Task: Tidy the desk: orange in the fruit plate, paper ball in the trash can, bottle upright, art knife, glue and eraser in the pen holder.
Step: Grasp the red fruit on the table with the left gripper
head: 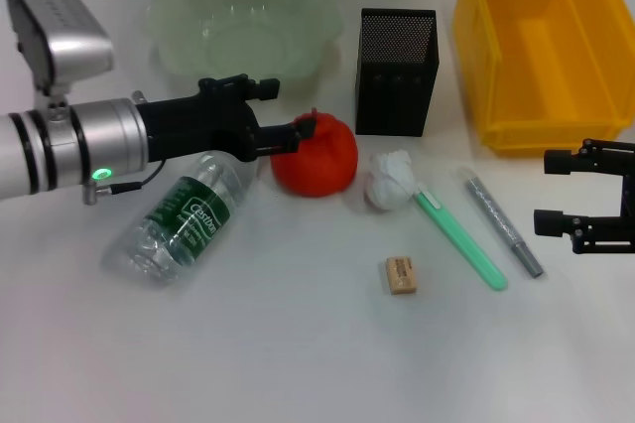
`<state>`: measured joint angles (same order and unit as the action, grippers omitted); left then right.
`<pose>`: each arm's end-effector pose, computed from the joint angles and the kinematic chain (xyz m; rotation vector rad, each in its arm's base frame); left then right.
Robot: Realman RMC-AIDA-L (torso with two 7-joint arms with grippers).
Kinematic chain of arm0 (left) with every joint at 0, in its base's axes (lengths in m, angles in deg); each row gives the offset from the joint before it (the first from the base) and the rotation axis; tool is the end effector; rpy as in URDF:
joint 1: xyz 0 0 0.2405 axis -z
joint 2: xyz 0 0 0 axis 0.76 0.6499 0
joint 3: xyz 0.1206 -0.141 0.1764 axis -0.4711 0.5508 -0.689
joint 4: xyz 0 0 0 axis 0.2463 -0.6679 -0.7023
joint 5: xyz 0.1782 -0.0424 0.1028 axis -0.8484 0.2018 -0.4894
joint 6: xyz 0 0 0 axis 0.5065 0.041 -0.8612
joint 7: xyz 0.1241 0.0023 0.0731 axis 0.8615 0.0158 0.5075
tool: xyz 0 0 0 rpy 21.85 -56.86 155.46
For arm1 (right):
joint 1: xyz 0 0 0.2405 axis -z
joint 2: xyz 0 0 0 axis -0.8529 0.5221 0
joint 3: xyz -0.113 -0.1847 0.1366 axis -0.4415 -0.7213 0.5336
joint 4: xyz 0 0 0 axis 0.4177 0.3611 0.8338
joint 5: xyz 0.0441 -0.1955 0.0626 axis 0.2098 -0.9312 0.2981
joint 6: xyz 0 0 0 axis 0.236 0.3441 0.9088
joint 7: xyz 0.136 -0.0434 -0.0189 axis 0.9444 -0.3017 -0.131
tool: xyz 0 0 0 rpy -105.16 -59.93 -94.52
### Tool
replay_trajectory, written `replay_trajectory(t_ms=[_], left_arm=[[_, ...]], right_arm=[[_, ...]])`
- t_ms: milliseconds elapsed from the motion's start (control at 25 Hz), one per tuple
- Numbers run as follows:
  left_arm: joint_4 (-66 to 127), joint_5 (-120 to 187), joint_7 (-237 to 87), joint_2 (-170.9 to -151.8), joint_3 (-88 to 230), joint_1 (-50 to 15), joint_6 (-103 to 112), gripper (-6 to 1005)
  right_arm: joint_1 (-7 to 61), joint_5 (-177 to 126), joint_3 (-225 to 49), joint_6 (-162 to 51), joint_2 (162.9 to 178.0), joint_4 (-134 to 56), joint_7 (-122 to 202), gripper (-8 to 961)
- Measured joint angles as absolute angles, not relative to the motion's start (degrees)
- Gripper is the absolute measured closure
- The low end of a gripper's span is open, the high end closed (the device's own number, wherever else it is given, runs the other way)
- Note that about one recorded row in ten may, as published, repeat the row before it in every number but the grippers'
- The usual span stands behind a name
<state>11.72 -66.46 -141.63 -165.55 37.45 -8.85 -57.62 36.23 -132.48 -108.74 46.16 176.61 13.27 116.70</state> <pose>-0.2446 0.3745 -0.0496 -2.6267 -0.5512 -0.6089 0.2842 0.2744 0.0690 -2.7662 0.5005 0.6622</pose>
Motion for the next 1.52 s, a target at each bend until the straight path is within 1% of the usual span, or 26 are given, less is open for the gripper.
replay_trajectory(t_ms=[280,680,1200,1440,1520], left_arm=[[18.1,-64.9,-135.7,-165.62,37.1,-5.7,-52.0,258],[22.6,-64.5,-132.3,-165.63,36.2,-3.4,-45.6,267],[23.2,-64.4,-134.6,-165.63,36.0,-2.6,-44.6,280],[23.2,-64.5,-134.8,-165.63,35.4,-2.5,-45.3,493],[23.1,-64.4,-134.8,-165.63,35.4,-2.7,-45.9,585]], right_arm=[[36.3,-132.3,-108.7,46.2,176.6,13.2,116.5,182],[35.8,-132.2,-109.2,46.2,176.67,13.2,116.6,182],[35.1,-132.2,-109.3,46.2,176.76,12.8,116.7,183],[34.7,-132.2,-109.1,46.2,176.76,12.8,116.7,183],[34.5,-132.2,-109.0,46.2,176.76,12.7,116.7,183]])
